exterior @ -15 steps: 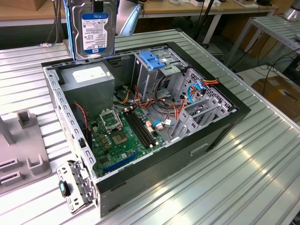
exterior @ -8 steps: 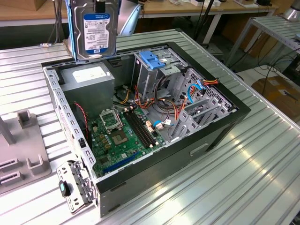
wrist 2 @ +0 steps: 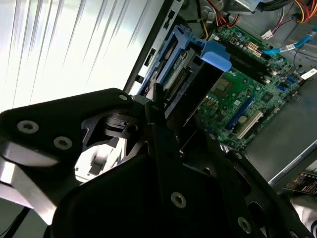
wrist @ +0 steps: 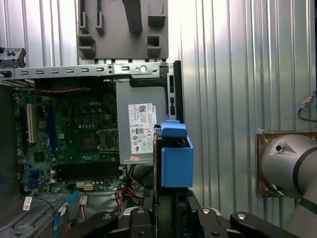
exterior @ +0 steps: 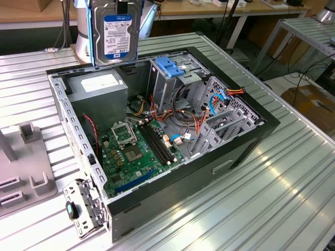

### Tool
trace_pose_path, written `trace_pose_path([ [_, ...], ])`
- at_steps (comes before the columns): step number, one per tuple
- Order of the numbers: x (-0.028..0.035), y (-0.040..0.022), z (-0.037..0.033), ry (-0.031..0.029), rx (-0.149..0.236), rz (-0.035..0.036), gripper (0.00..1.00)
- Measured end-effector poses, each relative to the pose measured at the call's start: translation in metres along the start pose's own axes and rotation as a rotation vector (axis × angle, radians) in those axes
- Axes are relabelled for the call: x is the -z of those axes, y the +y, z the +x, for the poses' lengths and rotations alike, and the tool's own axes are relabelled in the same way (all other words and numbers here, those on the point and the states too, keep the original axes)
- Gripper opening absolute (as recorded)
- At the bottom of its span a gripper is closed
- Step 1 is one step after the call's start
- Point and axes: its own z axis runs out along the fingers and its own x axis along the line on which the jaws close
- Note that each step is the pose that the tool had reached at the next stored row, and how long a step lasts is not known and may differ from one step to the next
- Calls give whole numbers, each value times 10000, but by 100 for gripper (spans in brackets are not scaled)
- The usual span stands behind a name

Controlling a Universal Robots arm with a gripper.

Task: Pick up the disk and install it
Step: 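Pick up the disk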

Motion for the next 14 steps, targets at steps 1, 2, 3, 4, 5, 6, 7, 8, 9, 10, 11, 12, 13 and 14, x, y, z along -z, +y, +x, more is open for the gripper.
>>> trace_pose_path([
  [1, -1, -33, -1, 0, 0, 1, 35],
  [2, -1, -64, -3, -1, -1, 1, 35],
  [3, -1, -77, -4, 0, -1, 0, 35],
  [4, -2, -95, -5, 0, -1, 0, 35],
  [5, -2, -111, -5, -1, 0, 0, 35],
  [6, -2, -127, -6, 0, 0, 1, 35],
  [7, -3, -140, -7, -1, 0, 1, 35],
  [8, -3, -154, -8, -1, -1, 1, 35],
  [9, -3, -173, -9, -1, -1, 0, 35],
  [10, -3, -188, -9, 0, -1, 0, 35],
  [11, -4, -209, -10, 0, 0, 0, 35],
  [12, -4, -229, -11, -1, 0, 0, 35],
  [13, -4, -247, -12, 0, 0, 0, 35],
  [14, -5, -260, -13, -1, -1, 0, 35],
])
